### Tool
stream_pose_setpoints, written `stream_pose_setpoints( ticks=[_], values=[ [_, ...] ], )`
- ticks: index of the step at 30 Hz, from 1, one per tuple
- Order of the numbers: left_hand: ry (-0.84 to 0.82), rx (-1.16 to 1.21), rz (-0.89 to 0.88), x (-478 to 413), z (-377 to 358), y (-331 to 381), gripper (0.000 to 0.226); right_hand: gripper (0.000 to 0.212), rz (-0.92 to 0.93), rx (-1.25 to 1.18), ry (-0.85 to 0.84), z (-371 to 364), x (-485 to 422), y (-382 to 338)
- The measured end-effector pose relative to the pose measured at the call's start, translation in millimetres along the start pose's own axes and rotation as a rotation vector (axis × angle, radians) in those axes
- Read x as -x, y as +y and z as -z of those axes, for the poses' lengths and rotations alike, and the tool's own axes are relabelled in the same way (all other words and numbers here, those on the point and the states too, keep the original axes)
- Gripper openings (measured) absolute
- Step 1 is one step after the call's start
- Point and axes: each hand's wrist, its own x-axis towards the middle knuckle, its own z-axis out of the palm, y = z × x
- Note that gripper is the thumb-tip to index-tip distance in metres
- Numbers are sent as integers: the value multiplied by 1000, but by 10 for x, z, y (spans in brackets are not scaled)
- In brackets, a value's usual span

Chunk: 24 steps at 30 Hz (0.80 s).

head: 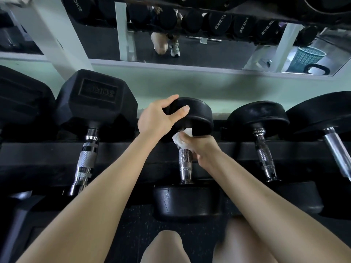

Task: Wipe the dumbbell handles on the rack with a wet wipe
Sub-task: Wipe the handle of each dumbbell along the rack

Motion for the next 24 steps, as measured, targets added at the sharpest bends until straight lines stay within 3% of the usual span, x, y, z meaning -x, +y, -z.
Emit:
stream_pose_setpoints(
  ticks=[3,9,12,16,20,24],
  values=[
    [4,-26,-6,16,-5,9,53,28,68,118,-32,59,41,62],
    [10,-28,10,23,-16,10,53,40,-13,488,-191,246,173,134],
    [0,-4,10,12,-13,6,53,54,-133,427,-307,320,188,192],
    [0,8,8,6,-34,-18,54,43,-193,294,-376,362,244,91],
    [13,8,9,2,-63,-18,54,33,-121,-10,-396,345,288,29],
    [19,18,3,16,-97,5,54,26,37,195,-230,190,183,106]
  ],
)
